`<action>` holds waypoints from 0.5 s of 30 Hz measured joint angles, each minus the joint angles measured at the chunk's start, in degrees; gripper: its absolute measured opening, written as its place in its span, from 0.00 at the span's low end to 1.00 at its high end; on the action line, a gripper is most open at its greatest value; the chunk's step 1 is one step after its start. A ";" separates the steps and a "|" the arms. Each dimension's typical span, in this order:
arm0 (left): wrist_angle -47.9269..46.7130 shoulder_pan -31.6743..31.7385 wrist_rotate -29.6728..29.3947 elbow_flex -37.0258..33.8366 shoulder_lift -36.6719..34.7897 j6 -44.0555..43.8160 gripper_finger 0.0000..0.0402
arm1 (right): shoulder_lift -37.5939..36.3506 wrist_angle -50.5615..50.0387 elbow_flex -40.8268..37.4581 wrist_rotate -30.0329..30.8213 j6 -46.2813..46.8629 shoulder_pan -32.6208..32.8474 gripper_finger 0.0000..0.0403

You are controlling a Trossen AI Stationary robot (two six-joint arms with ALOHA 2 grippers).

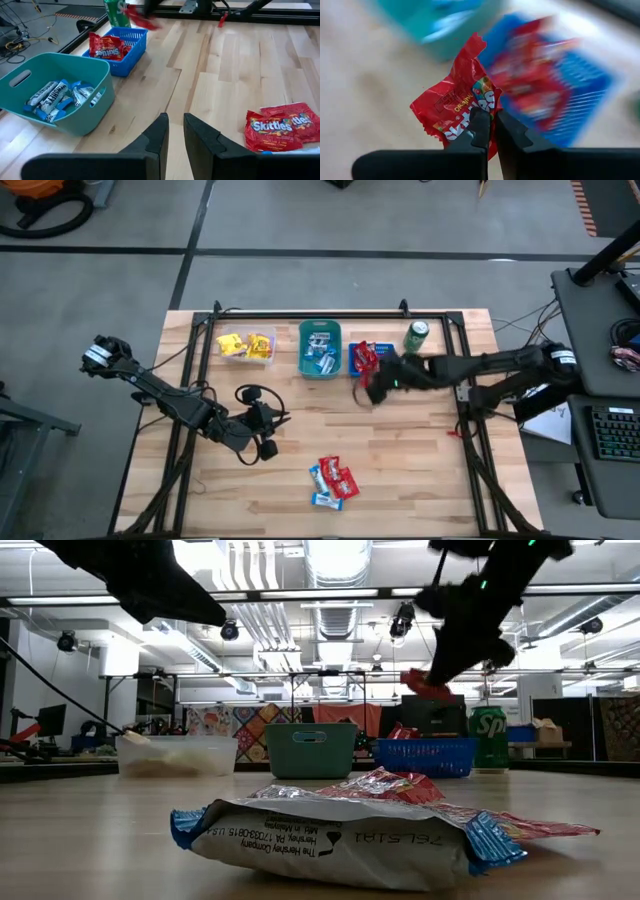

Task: Sort candy
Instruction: Put the red candy into the blue bin

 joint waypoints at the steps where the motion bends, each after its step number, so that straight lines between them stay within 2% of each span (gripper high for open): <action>1: -0.01 0.00 0.00 0.00 0.00 0.10 0.11 | 0.18 -0.96 0.00 1.08 -1.25 -2.51 0.03; 4: -0.02 0.07 -0.30 0.00 0.00 0.42 0.11 | 0.91 -2.31 0.00 2.07 -4.34 -10.31 0.03; 8: -0.01 0.07 -1.44 0.00 -0.11 0.32 0.11 | 2.04 -1.59 0.02 1.73 -8.78 -16.92 0.03; 15: 0.03 0.61 -1.47 0.19 -0.13 0.45 0.11 | 4.15 -1.32 -0.46 -0.22 -12.89 -18.71 0.08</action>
